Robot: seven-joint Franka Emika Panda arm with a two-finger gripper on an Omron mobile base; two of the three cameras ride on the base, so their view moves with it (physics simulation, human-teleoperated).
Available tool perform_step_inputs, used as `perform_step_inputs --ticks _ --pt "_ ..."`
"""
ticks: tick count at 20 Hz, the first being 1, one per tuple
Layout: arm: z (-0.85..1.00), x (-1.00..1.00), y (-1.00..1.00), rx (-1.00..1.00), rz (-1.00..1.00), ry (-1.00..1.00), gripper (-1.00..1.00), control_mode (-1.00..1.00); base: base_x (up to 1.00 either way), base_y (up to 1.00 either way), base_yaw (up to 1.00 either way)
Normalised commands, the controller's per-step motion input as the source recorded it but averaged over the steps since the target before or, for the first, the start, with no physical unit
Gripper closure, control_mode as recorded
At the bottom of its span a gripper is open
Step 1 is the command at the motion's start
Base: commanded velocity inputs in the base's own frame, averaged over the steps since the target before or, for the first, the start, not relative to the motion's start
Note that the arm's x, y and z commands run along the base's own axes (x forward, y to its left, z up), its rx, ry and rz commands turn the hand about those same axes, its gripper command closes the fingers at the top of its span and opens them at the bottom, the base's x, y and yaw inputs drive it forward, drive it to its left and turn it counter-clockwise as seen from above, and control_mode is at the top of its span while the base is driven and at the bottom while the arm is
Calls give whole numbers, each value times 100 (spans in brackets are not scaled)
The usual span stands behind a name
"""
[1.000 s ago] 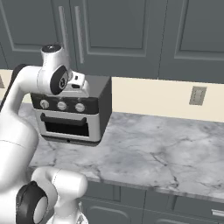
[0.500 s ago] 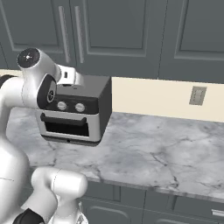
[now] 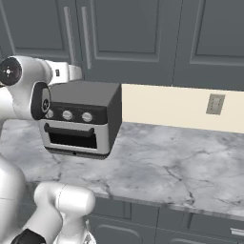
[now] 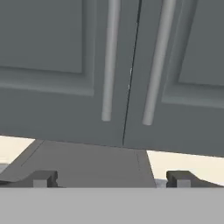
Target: The dining table condiment station is running low on shaker. Refill the condiment station by opening the cabinet and taking the shaker from the cabinet and placing it on the dining table.
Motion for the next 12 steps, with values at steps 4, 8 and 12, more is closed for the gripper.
perform_step_inputs --ticks 4,8,12 --pt "79 14 35 0 0 -13 -100 -100 0 0 0" --pt "54 39 24 0 0 -6 -100 -100 0 0 0" --pt "8 55 1 0 0 -3 -100 -100 0 0 0"
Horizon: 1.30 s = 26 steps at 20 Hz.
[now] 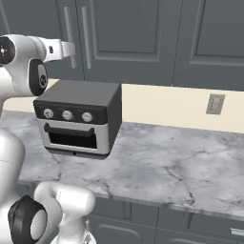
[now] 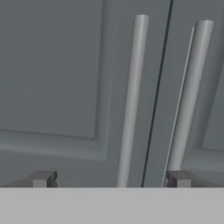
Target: The dining table condiment station is running low on shaker. Refill the condiment station by opening the cabinet and taking the shaker from the cabinet and placing it on the dining table.
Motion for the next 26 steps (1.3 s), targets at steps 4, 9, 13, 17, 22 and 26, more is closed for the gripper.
perform_step_inputs --ticks 4,9,13,17,22,26 --pt "0 57 -3 0 0 0 -100 -100 0 0 0" --pt "0 67 0 0 0 0 -100 -100 0 0 0" --pt "0 72 0 0 0 0 -100 -100 0 0 0" --pt "-1 62 0 0 0 0 -100 -100 0 0 0" --pt "-2 52 -1 1 0 0 -100 -100 0 0 0" --pt "0 5 0 0 0 0 100 -100 0 0 0"
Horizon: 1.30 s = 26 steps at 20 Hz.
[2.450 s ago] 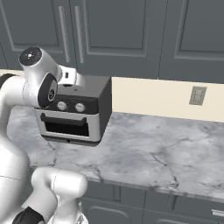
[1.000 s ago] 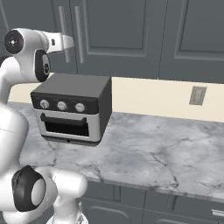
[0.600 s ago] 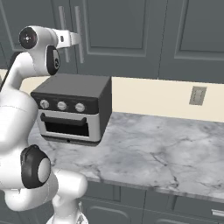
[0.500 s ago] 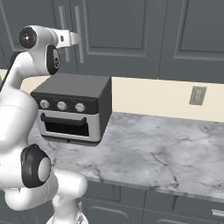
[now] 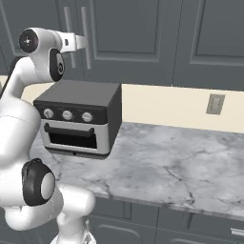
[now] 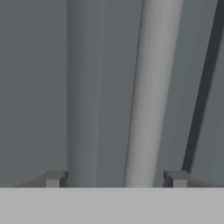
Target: The dining table condiment station is running low on shaker. Refill the condiment station by opening the cabinet and taking the shaker from the cabinet and placing it on the dining table.
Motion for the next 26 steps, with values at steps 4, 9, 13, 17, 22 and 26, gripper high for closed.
perform_step_inputs --ticks 4,9,13,17,22,26 --pt "0 0 0 0 0 0 100 -100 0 0 0" --pt "0 -32 1 0 2 -1 100 -100 0 0 0" --pt "11 -81 31 0 6 -4 100 -100 0 0 0" --pt "29 -92 73 0 6 -2 100 -100 0 0 0" --pt "47 -99 99 -1 0 0 100 -100 0 0 0" --pt "59 -100 100 -5 0 0 100 -100 0 0 0"
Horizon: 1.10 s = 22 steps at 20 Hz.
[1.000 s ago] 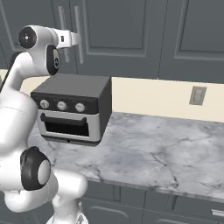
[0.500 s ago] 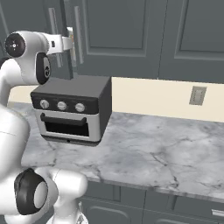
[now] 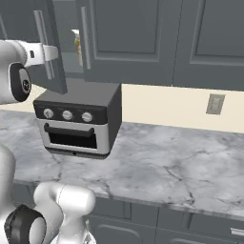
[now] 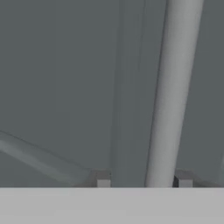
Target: The dining table condiment station is running low on shaker. Refill the condiment station by opening the cabinet and taking the shaker from the cabinet and placing it on the dining table.
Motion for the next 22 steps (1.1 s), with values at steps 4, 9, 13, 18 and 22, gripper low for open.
perform_step_inputs --ticks 4,9,13,18,22 --pt "60 -100 100 -6 0 0 100 -100 0 0 0" --pt "50 -100 100 -10 0 0 -100 -100 0 0 0" --pt "-46 -100 98 -20 0 -12 -100 -100 0 0 0" --pt "-54 -100 3 -2 0 -32 -100 -100 0 0 0" --pt "-3 -55 -99 21 0 -5 -100 -100 0 0 0"
